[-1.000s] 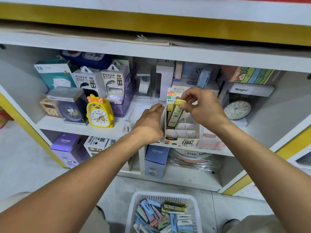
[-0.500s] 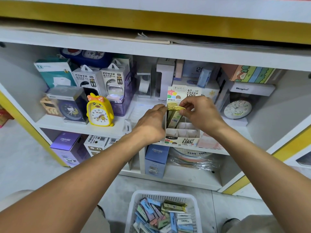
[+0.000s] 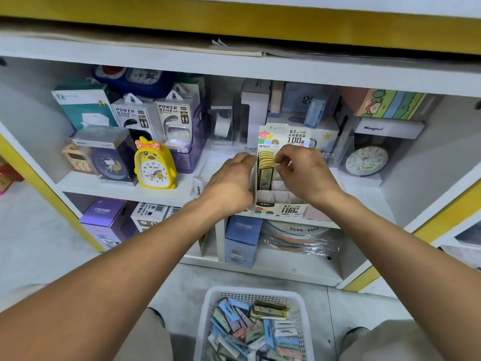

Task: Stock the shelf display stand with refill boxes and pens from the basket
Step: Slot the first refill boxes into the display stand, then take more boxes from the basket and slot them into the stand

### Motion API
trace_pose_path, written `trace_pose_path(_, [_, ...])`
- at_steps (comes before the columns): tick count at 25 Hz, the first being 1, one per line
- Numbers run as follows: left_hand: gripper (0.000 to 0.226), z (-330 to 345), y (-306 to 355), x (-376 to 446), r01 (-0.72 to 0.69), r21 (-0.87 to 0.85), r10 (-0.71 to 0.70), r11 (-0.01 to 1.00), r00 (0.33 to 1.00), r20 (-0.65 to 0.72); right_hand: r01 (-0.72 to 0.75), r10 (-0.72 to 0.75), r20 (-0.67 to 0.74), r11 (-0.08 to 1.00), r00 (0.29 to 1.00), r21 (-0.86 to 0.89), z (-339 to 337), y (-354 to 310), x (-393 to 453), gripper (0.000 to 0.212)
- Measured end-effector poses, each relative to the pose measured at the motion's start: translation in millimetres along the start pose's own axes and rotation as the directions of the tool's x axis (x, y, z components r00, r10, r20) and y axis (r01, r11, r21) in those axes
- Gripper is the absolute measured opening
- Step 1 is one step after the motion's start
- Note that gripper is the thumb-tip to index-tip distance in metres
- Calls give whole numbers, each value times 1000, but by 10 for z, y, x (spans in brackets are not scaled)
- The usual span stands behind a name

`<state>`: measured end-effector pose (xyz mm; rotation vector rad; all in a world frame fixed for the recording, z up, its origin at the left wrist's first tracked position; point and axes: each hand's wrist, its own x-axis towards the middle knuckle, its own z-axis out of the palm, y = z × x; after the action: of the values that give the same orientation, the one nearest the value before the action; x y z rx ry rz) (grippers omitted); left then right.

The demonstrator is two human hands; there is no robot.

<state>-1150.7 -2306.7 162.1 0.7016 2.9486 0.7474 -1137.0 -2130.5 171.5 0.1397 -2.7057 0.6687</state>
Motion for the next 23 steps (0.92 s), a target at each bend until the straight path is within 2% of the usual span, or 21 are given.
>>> trace_pose_path(4, [66,30,-41,-253,-14,52,16,999,999,-31,-82,78,98,996,992,37,-56,-100,-321,21])
trace_pose_path(6, [51,134,-48,-439,-13,71,13,997,1000,8,-28,25,232,1000,972,13,-21,-170,-566,21])
trace_pose_path(7, [44,224,-59,-542,-27,88,21,996,997,71,15,-11,321,1000,947,-11,34,-194,-695,21])
trace_pose_path(9, [37,491,-122,-761,-78,144,35,986,960,279,57,-21,516,997,857,-53,235,-193,-986,19])
trace_pose_path(11, [38,799,-244,-947,-124,202,14,971,880,476,34,47,672,994,739,-107,529,-118,-1301,18])
trace_pose_path(13, [36,1148,-392,-1106,-150,247,-31,957,796,605,-11,136,762,986,633,-167,909,44,-1644,21])
trace_pose_path(16, [39,1675,-621,-1336,-138,287,-112,948,699,707,-69,253,817,965,517,-255,1451,369,-2128,30])
trace_pose_path(18, [43,2013,-765,-1500,-164,283,-110,945,655,747,-107,290,832,956,473,-273,1716,603,-2408,35])
trace_pose_path(21, [65,2454,-946,-1679,-243,275,-60,930,638,768,-230,332,818,941,470,-250,2010,870,-2723,49])
trace_pose_path(23, [79,2701,-1018,-1733,-277,271,-26,922,654,756,-266,338,792,936,508,-228,2177,976,-2878,57])
